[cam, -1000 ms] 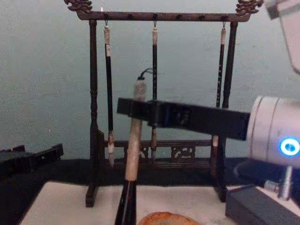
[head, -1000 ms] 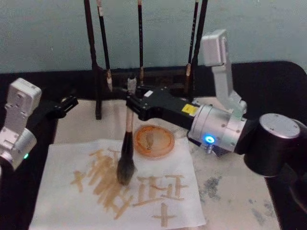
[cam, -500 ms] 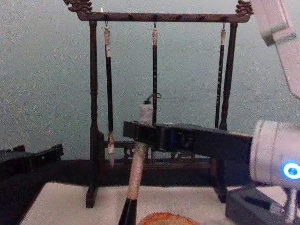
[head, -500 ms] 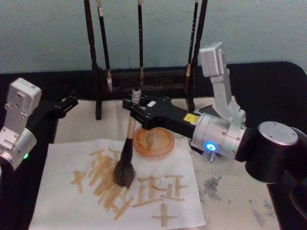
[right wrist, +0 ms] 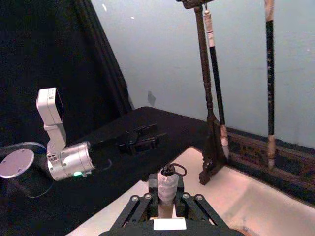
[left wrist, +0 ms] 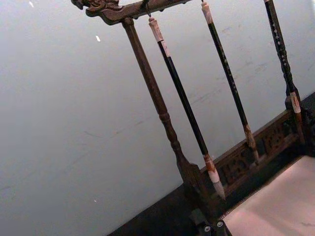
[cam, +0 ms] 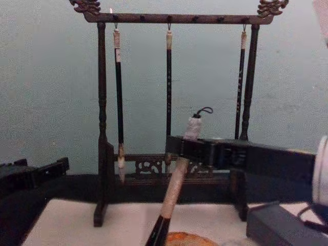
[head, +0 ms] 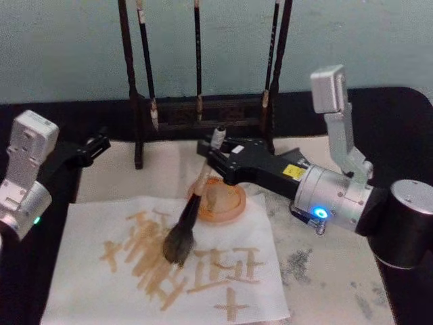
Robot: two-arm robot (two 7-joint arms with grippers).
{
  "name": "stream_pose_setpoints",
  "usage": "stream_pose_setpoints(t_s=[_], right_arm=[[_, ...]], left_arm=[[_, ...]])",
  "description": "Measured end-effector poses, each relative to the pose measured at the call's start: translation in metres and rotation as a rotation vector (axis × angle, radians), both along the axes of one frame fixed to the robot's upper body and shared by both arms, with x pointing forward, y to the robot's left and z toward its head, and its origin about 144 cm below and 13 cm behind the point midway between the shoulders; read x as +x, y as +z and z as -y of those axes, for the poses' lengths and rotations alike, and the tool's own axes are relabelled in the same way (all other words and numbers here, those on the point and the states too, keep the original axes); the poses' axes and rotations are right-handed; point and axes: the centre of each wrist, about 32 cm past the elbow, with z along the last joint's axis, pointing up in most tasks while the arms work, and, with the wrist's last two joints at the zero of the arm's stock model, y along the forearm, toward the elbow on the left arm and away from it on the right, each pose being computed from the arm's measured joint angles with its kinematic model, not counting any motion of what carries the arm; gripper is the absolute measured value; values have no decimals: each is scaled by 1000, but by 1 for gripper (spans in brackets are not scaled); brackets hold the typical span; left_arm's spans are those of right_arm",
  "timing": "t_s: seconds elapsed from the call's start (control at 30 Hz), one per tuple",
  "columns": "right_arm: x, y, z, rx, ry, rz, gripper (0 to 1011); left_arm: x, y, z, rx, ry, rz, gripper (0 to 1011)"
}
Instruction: Pick up the brush from the inkstone, write on the paper, then place the brush back to its original position.
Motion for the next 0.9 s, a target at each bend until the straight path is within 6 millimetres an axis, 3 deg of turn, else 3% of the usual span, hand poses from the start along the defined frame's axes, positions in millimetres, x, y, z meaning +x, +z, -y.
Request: stream_pose_setpoints(t_s=[0.9], right_arm=[[-28,7,51,-26,-116,-8,179]], left_arm=[[0,0,0,0,0,0,1002]])
